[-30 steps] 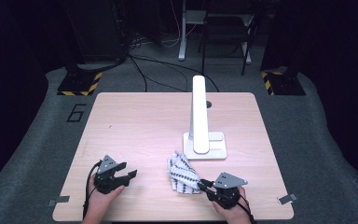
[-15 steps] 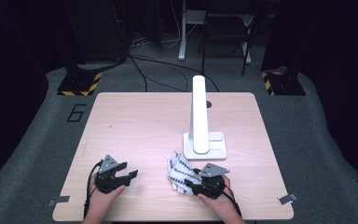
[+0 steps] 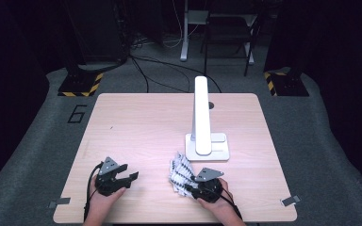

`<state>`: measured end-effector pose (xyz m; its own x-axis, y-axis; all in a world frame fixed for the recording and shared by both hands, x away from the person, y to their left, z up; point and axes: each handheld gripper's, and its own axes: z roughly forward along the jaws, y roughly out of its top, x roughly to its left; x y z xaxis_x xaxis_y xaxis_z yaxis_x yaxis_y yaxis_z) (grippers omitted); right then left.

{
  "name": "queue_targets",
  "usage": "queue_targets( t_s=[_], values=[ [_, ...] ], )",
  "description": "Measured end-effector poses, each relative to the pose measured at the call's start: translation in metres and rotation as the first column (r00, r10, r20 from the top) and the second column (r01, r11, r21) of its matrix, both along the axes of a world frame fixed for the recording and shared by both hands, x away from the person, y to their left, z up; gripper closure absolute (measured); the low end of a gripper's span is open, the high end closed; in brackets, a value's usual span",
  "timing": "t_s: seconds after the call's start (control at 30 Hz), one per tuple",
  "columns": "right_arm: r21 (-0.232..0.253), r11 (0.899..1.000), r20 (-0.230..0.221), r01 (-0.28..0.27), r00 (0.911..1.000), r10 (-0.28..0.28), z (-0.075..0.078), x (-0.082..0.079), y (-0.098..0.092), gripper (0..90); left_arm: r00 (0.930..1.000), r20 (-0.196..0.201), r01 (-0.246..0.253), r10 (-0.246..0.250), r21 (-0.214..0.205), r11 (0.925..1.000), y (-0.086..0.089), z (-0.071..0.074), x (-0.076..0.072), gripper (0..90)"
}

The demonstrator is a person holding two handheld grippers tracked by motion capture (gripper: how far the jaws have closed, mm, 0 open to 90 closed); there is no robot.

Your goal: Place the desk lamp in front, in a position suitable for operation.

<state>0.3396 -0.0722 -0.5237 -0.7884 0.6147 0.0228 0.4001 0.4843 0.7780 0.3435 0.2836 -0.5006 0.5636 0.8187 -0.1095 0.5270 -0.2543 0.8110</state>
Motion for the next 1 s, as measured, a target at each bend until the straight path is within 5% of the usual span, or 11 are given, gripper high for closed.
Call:
queue_targets(
  t_s=[0.1, 0.27, 0.4, 0.6, 0.73, 0.77, 0.87, 1.0],
  values=[
    [-0.028, 0.999, 0.017, -0.018, 0.9997, 0.018, 0.006, -0.004, -0.003, 75.1, 1.0000, 0.003, 0.001, -0.001, 0.000, 1.0000, 0.000, 0.000, 0.000, 39.4],
    [-0.012, 1.000, 0.015, 0.005, 0.9999, -0.005, 0.015, -0.009, -0.019, 78.9, 0.9998, 0.013, -0.012, 0.012, -0.009, 0.9999, 0.001, 0.000, 0.001, 39.4],
    [0.009, 0.997, 0.026, 0.073, 0.9970, -0.073, 0.025, -0.011, -0.045, 79.5, 0.9999, 0.012, -0.012, 0.012, -0.011, 0.9999, 0.001, 0.000, 0.001, 39.4],
    [-0.029, 0.971, 0.017, 0.237, 0.9714, -0.237, 0.024, -0.010, -0.089, 79.4, 0.9999, 0.015, -0.005, 0.005, -0.006, 1.0000, 0.000, 0.000, 0.002, 39.3],
    [-0.046, 0.960, 0.026, 0.276, 0.9610, -0.275, 0.024, -0.011, -0.107, 79.2, 0.9998, 0.017, -0.011, 0.011, -0.013, 0.9999, 0.000, 0.000, 0.002, 39.3],
    [-0.035, 0.948, 0.010, 0.315, 0.9490, -0.315, 0.023, -0.013, -0.117, 79.2, 0.9998, 0.016, -0.010, 0.010, -0.013, 0.9999, 0.000, 0.000, 0.002, 39.3],
    [-0.024, 0.935, -0.003, 0.354, 0.9351, -0.354, 0.022, -0.014, -0.131, 79.1, 0.9998, 0.018, -0.007, 0.007, -0.009, 0.9999, 0.000, 0.000, 0.001, 39.3],
    [-0.019, 0.927, -0.009, 0.375, 0.9270, -0.375, 0.020, -0.014, -0.141, 79.1, 0.9999, 0.015, -0.004, 0.005, -0.011, 0.9999, 0.001, 0.001, 0.001, 39.3]
  ],
)
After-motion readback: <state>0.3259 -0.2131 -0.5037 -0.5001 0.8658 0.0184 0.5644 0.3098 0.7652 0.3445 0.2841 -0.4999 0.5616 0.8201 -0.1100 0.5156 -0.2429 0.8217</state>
